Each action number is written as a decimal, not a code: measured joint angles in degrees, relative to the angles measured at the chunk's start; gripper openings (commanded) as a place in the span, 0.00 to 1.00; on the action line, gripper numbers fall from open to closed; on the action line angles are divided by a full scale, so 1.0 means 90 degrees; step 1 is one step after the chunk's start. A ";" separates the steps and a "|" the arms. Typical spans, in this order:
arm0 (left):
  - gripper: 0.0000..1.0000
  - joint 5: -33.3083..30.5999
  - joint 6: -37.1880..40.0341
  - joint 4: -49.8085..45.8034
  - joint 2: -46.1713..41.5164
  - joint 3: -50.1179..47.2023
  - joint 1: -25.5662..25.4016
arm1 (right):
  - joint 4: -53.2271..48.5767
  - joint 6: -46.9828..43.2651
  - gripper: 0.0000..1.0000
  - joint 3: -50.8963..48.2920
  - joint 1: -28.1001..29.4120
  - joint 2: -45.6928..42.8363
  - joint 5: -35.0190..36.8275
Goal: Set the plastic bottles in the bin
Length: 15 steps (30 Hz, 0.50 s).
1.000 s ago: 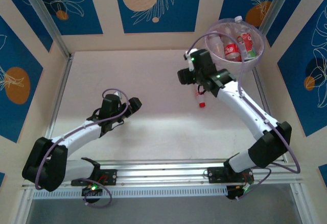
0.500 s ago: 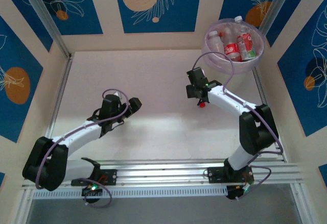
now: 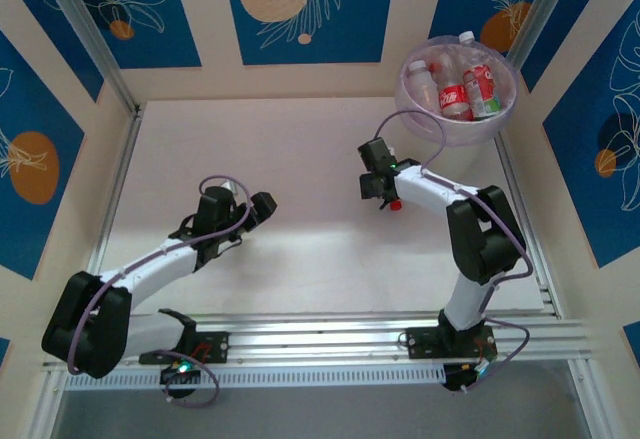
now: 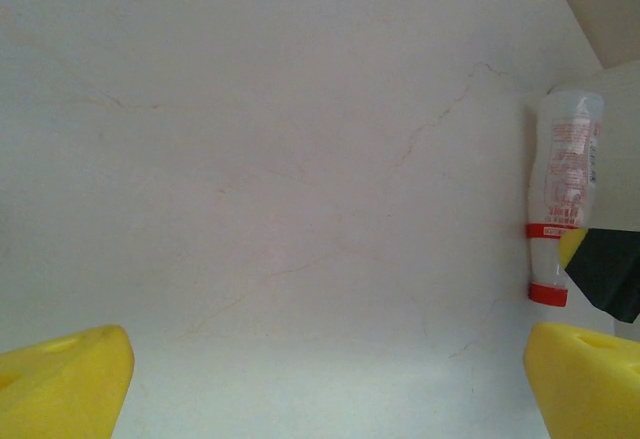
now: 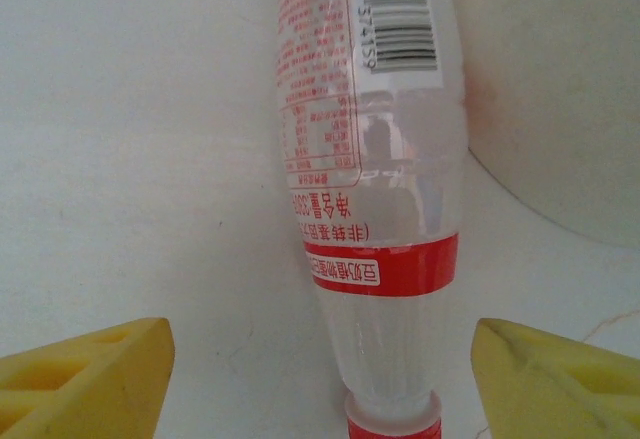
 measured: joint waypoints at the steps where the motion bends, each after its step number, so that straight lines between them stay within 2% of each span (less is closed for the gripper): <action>1: 1.00 0.0000 -0.0002 0.0000 0.0000 -0.0002 0.0000 | -0.0075 0.0075 0.82 0.0032 -0.0002 0.0073 -0.0002; 9: 1.00 0.0000 0.0000 0.0000 -0.0029 -0.0002 0.0024 | -0.0517 0.0435 0.82 0.0352 -0.0024 0.0629 -0.0027; 15: 1.00 0.0000 0.0000 -0.0024 -0.0066 -0.0007 0.0029 | -0.0532 0.0457 0.71 0.0379 0.0097 0.0826 -0.0136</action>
